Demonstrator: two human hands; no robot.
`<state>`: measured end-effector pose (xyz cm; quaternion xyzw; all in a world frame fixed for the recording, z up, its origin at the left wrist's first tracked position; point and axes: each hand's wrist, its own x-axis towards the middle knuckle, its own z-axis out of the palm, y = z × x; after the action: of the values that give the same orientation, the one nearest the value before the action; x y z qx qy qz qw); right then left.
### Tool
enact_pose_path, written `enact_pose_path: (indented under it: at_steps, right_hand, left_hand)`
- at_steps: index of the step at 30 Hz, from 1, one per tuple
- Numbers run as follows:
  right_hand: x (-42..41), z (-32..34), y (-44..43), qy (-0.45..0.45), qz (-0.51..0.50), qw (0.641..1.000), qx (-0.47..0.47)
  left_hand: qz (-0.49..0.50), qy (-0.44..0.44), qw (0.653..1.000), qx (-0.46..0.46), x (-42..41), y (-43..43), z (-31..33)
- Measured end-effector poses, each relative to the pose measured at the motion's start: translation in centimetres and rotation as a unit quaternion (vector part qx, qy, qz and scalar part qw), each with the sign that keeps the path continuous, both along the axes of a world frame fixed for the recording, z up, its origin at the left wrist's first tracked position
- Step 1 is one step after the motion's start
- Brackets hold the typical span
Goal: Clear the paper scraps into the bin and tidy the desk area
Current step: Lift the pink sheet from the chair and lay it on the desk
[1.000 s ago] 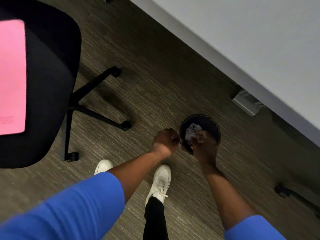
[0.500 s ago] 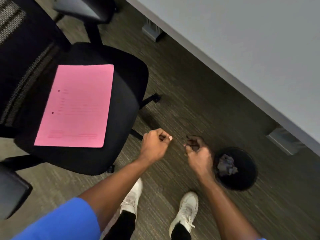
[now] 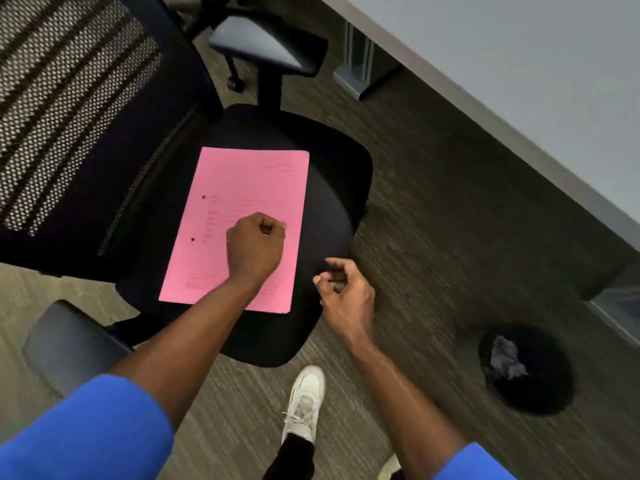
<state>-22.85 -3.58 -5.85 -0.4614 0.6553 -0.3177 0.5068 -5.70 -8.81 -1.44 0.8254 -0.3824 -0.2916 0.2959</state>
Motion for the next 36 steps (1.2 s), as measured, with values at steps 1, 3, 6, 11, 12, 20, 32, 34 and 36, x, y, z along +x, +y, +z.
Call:
enact_pose_path:
  at_steps: [1,3,6,11,12,20,32,34,36]
  right_hand:
    - [0.9,0.2,-0.1,-0.002,-0.008,1.000,0.002]
    - [2.5,0.6,-0.3,0.011,-0.029,1.000,-0.004]
    - [4.3,1.2,-1.0,0.037,-0.045,0.998,0.006]
    - [5.9,2.1,-2.0,0.114,-0.022,0.992,0.047]
    - [6.1,2.2,-2.2,0.129,-0.014,0.990,0.056]
    - [7.3,2.8,-1.8,0.162,0.036,0.979,0.118]
    - [1.7,6.9,2.3,0.125,-0.010,0.984,0.123]
    - [0.6,8.4,3.2,0.125,-0.029,0.985,0.116]
    - [-0.7,10.0,4.0,0.123,-0.044,0.986,0.106]
  left_hand:
    - [0.010,-0.024,1.000,0.016,1.4,-0.2,0.0]
    - [0.034,-0.084,0.995,0.053,3.8,-0.3,0.0]
    - [0.052,-0.176,0.976,0.113,7.0,0.1,0.0]
    - [0.034,-0.230,0.950,0.207,11.3,0.7,-0.4]
    - [0.030,-0.238,0.946,0.217,11.9,0.9,-0.5]
    - [0.043,-0.115,0.972,0.201,14.3,2.2,-0.4]
    - [-0.056,-0.014,0.989,0.133,11.4,5.3,4.8]
    - [-0.066,-0.001,0.991,0.120,10.2,5.7,6.3]
    - [-0.071,0.012,0.992,0.107,9.0,6.2,7.8]
